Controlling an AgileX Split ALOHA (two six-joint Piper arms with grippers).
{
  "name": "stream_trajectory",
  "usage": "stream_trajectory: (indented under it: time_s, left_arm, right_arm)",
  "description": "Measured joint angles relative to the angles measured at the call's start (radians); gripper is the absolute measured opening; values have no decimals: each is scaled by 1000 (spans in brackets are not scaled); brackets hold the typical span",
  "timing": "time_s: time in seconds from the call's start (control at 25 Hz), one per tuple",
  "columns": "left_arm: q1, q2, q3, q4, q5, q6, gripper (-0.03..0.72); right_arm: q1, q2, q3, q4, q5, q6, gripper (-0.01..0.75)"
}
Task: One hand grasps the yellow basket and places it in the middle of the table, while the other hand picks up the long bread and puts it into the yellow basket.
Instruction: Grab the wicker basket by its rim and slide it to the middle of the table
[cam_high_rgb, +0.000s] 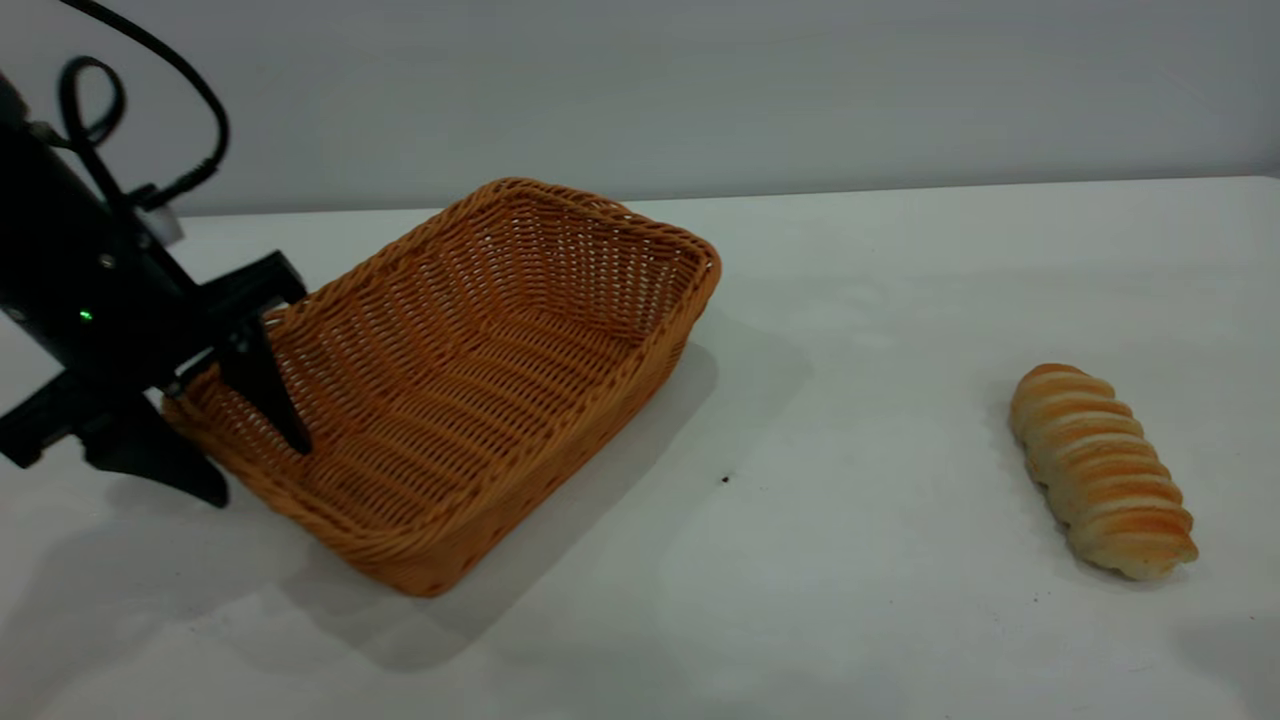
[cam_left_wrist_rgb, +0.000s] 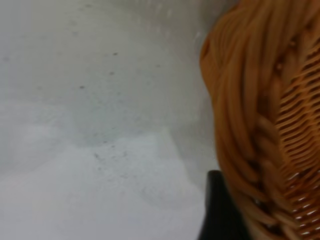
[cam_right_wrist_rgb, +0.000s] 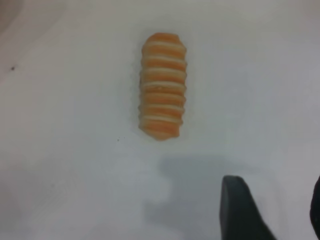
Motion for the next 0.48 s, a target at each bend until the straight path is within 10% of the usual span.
stream_trajectory:
  time_s: [0.32, 0.48]
  left_arm:
    - [-9, 14, -12, -34, -17, -7, 124]
    - [-12, 10, -11, -17, -3, 38, 122]
  right_arm:
    - [0, 10, 0, -10, -1, 0, 384]
    - [0, 10, 0, -10, -1, 0, 384]
